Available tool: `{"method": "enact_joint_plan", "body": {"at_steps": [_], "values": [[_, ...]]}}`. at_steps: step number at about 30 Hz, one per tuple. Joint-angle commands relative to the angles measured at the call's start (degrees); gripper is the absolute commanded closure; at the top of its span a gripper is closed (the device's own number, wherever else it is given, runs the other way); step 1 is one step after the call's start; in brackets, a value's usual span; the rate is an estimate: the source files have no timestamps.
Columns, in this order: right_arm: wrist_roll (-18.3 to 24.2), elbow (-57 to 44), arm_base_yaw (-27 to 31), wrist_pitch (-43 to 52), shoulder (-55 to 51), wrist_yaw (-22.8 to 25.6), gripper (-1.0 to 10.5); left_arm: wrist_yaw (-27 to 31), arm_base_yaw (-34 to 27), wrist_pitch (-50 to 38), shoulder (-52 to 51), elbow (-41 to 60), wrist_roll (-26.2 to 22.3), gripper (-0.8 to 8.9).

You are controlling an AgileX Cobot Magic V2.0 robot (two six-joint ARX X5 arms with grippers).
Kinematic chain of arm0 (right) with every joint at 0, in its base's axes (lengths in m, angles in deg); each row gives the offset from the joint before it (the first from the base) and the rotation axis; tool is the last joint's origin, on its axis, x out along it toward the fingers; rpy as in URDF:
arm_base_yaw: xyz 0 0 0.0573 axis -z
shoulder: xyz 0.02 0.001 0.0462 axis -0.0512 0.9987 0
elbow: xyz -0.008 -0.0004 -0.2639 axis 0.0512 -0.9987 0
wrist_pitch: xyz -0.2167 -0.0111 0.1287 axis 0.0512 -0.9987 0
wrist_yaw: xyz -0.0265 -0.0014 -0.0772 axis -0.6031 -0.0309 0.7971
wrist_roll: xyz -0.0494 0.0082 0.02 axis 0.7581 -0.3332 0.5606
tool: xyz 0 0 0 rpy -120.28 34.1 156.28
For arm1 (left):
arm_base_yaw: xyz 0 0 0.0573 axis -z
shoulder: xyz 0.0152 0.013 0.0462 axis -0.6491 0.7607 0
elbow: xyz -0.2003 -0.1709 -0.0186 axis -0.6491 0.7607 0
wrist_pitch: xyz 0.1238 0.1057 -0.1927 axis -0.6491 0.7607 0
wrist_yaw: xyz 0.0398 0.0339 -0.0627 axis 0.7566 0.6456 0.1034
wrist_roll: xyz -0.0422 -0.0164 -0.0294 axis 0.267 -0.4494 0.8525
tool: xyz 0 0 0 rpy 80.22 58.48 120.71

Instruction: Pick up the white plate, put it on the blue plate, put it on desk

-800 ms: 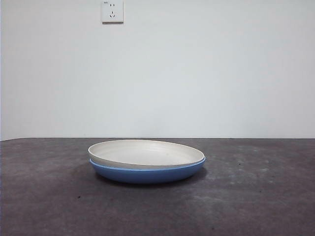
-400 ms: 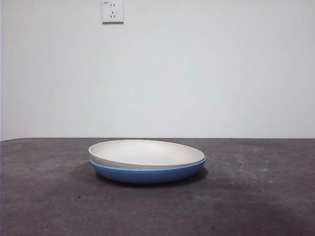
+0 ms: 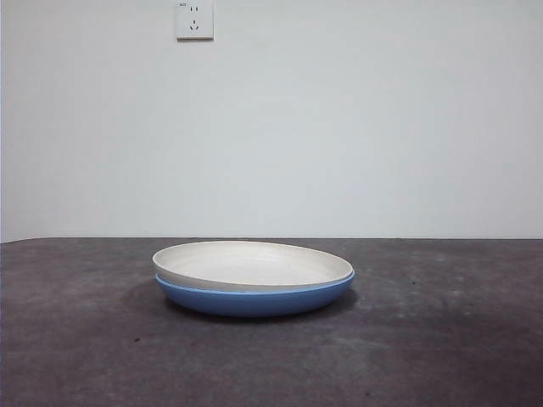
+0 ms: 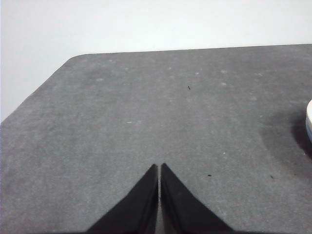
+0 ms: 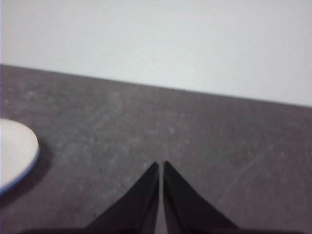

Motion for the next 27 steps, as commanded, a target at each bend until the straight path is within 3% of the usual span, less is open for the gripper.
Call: {"method": "enact_joint_plan", "body": {"at_steps": [1,18,27], "values": [[-0.17,-2.05,0.17,0.79,-1.2,0.24,9.4,0.13,-0.13,0.37,-0.11,1.18,0.35,8.04],[-4.7,-5.92,0.17,-2.86,-3.06,0.63,9.4,0.13,-0.15,0.37,-0.11,1.18,0.35,8.04],[-4.66,-5.88,0.17,-2.67,-3.06,0.66,9.4,0.13,-0.15,0.37,-0.09,1.18,0.35,8.04]]}}
